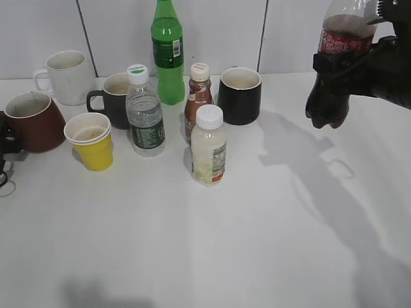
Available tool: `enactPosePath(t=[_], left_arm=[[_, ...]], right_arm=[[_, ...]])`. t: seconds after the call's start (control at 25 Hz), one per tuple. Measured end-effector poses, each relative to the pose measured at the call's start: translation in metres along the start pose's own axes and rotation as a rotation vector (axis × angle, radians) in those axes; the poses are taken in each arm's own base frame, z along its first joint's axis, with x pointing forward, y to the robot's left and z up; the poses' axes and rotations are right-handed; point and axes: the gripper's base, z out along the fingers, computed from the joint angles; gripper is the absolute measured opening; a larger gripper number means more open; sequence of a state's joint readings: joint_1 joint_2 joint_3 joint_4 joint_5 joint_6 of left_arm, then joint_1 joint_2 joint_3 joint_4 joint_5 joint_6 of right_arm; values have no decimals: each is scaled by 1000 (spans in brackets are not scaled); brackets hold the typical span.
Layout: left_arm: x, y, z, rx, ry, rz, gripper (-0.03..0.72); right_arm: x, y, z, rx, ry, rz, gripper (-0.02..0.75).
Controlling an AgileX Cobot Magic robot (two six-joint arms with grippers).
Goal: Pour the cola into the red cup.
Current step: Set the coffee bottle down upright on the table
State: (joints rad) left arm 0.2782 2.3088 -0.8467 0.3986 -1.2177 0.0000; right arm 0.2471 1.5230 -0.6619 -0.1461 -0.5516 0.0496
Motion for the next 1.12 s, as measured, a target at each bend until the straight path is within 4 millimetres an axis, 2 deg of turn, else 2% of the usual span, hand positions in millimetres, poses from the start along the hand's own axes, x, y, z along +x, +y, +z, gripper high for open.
enactPosePath(t=[0.32, 0.48, 0.84, 1.12], left_arm=[[2, -2, -3, 5, 6, -3, 255], [3, -3, -9, -11, 9, -19, 274], [-8, -6, -23, -13, 32, -19, 279], [-1, -11, -36, -21, 78, -40, 286]], right_arm=[[0, 0, 0, 0, 0, 2, 487], [0, 0, 0, 0, 0, 2, 487], [3, 0, 2, -1, 12, 5, 487], [12, 0, 5, -3, 41, 16, 487]])
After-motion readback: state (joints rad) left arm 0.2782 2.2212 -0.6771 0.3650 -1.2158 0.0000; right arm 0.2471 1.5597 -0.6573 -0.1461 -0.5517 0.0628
